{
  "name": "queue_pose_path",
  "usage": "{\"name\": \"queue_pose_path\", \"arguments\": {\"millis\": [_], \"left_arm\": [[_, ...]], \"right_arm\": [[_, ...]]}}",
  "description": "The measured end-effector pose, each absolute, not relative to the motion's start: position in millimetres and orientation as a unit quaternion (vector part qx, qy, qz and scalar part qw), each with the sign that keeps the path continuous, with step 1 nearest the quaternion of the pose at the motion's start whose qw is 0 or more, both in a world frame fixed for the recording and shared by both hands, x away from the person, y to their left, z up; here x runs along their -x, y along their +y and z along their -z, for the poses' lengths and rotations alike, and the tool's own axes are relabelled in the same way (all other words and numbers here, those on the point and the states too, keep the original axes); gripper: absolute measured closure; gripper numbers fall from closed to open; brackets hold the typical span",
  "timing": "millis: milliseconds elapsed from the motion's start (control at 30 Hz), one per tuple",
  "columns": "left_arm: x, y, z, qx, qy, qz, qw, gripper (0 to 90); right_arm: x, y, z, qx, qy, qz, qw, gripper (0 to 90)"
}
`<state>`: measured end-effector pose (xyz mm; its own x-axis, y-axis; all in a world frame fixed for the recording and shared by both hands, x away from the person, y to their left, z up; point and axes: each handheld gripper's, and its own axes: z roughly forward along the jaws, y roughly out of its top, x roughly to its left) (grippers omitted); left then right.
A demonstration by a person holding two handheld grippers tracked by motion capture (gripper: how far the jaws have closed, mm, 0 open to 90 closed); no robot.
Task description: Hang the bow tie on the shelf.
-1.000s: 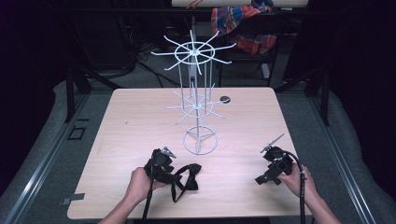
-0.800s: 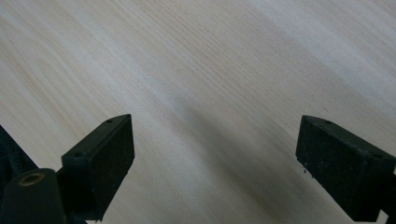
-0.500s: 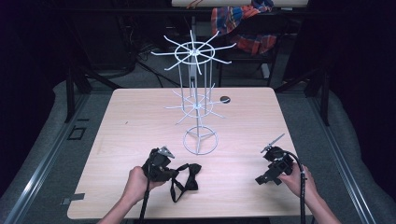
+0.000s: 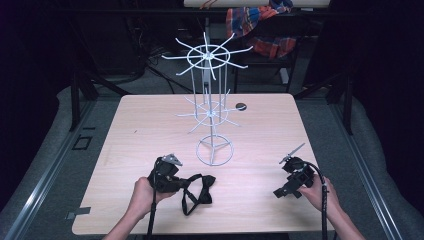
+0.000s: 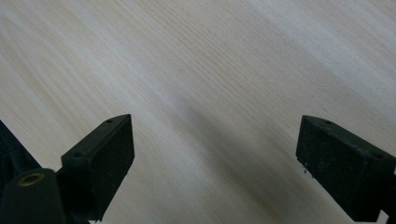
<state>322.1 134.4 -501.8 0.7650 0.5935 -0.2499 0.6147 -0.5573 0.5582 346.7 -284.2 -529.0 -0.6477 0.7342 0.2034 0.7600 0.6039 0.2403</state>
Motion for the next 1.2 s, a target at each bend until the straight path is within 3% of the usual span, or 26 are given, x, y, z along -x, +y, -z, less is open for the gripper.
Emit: {"name": "queue_pose_path", "arguments": {"millis": [633,1200], "left_arm": [[-311,135,473,-0.875,0.322,0.002,0.362,89.0],[-316,156,454,-0.855,0.342,-0.019,0.389,89.0]], "right_arm": [[-347,-284,530,0.417,-0.894,0.155,0.044,11.3],[-346,-285,530,0.421,-0.891,0.161,0.041,11.3]]}}
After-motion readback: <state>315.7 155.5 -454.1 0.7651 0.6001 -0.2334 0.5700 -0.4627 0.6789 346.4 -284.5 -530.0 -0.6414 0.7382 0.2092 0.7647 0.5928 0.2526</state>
